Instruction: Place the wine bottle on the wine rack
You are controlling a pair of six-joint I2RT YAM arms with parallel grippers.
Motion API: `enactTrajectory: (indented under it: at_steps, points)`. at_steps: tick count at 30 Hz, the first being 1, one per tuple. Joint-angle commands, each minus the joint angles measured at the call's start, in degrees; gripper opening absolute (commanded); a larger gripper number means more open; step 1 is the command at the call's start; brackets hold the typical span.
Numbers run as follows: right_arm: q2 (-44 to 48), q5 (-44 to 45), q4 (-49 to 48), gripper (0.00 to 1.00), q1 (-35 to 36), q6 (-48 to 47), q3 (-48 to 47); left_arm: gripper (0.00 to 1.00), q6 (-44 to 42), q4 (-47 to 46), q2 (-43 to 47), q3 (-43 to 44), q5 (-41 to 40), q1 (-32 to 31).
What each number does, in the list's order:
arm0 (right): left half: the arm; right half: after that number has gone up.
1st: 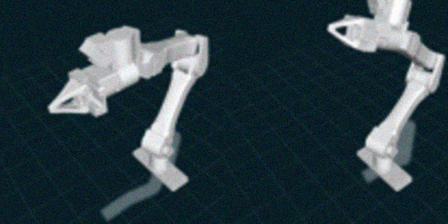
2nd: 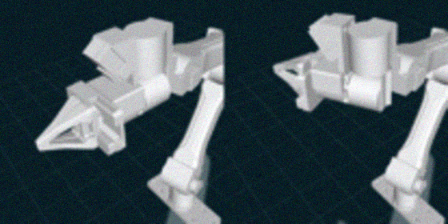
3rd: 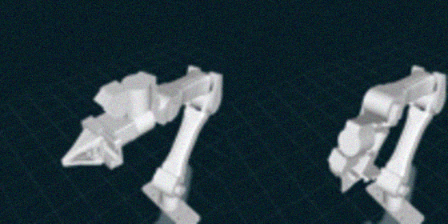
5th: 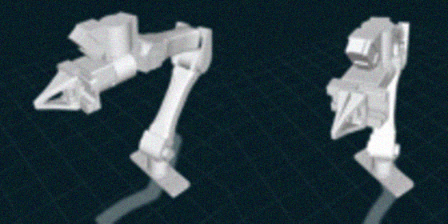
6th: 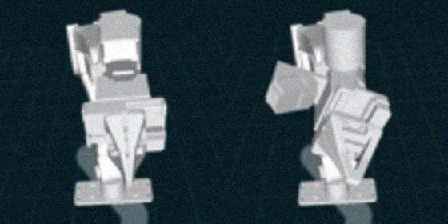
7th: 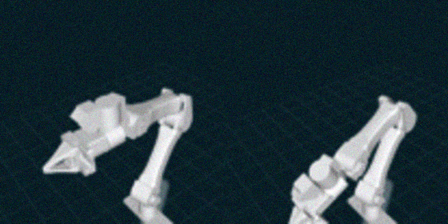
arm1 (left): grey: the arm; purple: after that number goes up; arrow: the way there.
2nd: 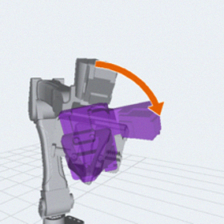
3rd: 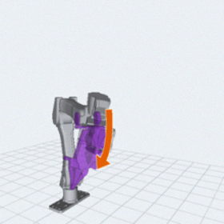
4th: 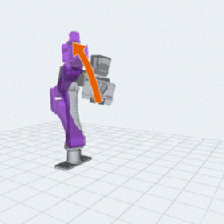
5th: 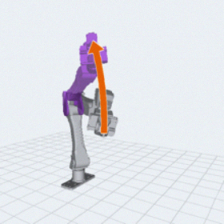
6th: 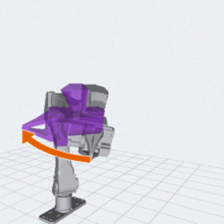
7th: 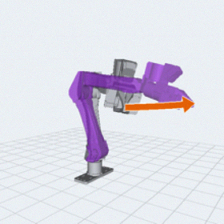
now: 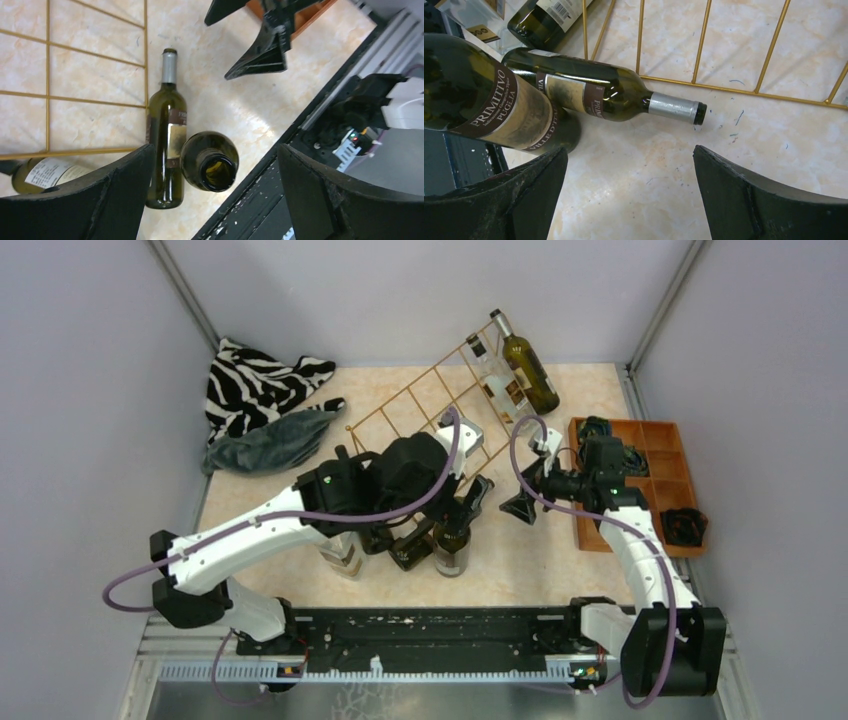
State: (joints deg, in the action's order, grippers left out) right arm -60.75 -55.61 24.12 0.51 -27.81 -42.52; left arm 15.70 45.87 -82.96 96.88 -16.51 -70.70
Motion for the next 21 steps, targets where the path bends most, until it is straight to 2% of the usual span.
enactTrajectory:
  at_steps: [1,21]
  points:
    - [1.80,-2.57,-4.91,0.95,-0.33,0.09,0.79,0.96,-0.72,4.90,-1.85,2.78,-2.06,-0.32]
    - [1.19,-2.12,-5.61,0.96,-1.83,-0.50,1.99,0.69,1.74,14.58,-10.08,8.36,-0.75,-0.93]
